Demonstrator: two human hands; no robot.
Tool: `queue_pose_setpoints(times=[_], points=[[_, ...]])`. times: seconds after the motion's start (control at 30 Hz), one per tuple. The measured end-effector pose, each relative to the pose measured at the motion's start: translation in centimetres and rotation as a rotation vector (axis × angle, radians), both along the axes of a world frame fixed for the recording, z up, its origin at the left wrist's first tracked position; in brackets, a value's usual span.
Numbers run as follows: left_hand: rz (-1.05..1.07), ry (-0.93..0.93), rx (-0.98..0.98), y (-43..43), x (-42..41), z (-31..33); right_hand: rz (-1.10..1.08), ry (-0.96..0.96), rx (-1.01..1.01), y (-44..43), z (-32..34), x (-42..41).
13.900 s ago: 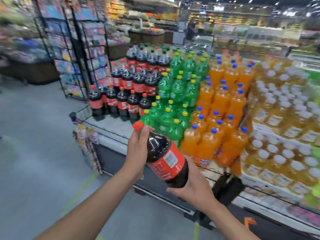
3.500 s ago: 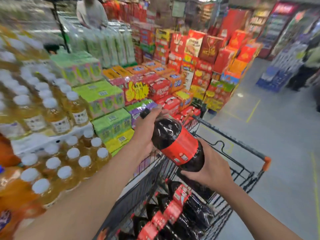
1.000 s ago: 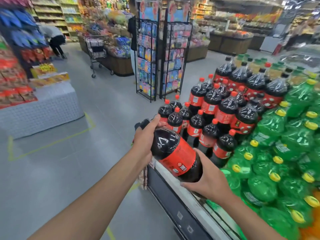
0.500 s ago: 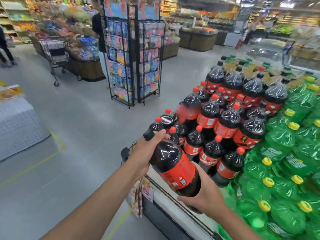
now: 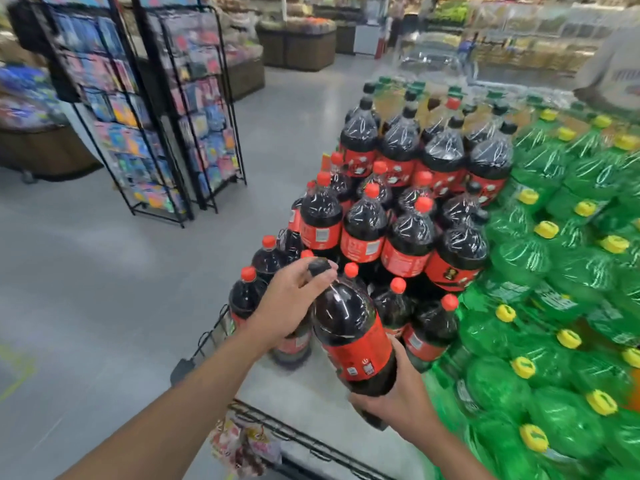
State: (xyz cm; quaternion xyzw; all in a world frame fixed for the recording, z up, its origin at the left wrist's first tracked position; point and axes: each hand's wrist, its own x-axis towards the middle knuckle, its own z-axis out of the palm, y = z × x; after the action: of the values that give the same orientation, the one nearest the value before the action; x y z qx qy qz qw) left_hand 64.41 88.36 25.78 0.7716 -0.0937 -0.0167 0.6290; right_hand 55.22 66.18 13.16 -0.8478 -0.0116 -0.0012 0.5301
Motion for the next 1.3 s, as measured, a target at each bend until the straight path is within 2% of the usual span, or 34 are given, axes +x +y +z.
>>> queue_pose_setpoints(times=[0.1, 0.43, 0.6, 0.83, 0.9, 1.0, 1.3], points=[[-0.124, -0.069, 0.277, -0.3, 2.9, -0.6, -0.052, 0.037, 0.039, 0.5, -2.2, 1.8], [-0.337, -0.150, 0.620, -1.7, 7.4, -3.5, -0.106, 0.235, 0.119, 2.1, -7.7, 6.6], [-0.422, -0.170, 0.746, -2.6, 8.0, -5.1, -0.198, 0.274, 0.186, 3.7, -9.4, 7.8], [-0.455, -0.107, 0.864, -2.1, 8.5, -6.9, -0.248, 0.327, 0.138, 5.2, -12.4, 8.1], [-0.460, -0.139, 0.949, -1.9, 8.6, -7.1, -0.259, 0.335, 0.156, 5.6, -13.1, 8.4], [-0.486, -0.302, 1.075, -1.9, 8.9, -7.5, -0.273, 0.344, 0.159, 6.0, -14.0, 8.7], [-0.463, -0.355, 1.111, -1.7, 9.3, -8.0, -0.268, 0.331, 0.201, 6.0, -14.9, 8.9]])
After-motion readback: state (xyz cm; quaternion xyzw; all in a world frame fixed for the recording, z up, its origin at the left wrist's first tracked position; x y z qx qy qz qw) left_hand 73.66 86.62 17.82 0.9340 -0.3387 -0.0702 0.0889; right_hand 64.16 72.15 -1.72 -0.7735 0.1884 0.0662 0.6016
